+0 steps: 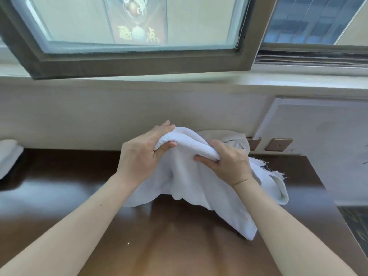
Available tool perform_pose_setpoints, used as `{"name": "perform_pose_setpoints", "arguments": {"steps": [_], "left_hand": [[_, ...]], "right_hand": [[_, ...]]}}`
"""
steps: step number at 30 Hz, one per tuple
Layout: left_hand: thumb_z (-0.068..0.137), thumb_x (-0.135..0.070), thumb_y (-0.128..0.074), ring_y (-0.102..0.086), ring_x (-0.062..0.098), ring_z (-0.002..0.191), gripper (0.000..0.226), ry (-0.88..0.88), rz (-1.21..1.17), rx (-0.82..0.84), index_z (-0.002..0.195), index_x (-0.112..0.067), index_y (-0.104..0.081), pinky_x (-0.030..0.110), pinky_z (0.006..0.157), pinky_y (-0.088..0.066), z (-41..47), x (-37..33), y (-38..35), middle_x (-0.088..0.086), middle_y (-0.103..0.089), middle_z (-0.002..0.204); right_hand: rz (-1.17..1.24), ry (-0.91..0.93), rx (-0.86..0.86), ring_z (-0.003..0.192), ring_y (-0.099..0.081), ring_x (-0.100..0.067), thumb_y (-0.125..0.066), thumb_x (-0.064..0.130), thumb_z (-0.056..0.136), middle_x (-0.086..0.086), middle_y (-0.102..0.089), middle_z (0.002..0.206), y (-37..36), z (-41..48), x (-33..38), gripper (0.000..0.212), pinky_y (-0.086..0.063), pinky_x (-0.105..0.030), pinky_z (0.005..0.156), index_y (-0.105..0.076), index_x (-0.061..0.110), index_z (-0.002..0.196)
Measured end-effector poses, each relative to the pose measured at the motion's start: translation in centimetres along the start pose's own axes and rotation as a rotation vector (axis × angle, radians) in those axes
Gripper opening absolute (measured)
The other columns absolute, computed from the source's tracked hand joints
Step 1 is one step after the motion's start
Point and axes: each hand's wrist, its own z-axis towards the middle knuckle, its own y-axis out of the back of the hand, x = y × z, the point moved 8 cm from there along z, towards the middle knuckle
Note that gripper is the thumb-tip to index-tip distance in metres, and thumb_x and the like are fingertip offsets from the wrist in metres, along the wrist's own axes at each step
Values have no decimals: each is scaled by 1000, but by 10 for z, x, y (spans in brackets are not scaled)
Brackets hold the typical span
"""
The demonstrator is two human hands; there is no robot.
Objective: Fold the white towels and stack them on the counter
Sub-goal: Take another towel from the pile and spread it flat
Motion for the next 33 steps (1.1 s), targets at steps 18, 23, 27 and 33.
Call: {"name": "perform_pose_setpoints", "arguments": {"steps": [18,23,27,33], "left_hand": [[90,-70,-34,-67,26,75,58,111,241,-197,108,-31,-72,39,65,-49,-119,218,288,-4,-72,83],[90,-71,-39,-72,26,77,61,51,363,-295,109,-26,-75,35,60,-48,-136,254,341,0,-76,90],[89,-68,-44,-74,27,79,57,44,436,-299,111,-25,-75,39,58,-51,-134,277,356,2,-77,95],[89,-61,-51,-74,26,75,51,-14,510,-279,105,-21,-78,35,52,-51,-126,299,339,0,-78,96]], "right_hand": [[142,276,151,58,-64,-23,-54,73,79,2,-66,61,-71,64,352,57,-43,-29,47,-73,19,81],[197,295,225,62,-65,-23,-50,77,77,2,-68,65,-101,73,411,62,-47,-32,53,-73,20,86],[205,331,288,64,-64,-25,-46,80,77,2,-69,69,-120,81,432,67,-49,-37,57,-72,20,92],[203,414,385,63,-65,-25,-41,78,81,1,-66,64,-148,80,427,70,-49,-37,57,-71,17,98]]}}
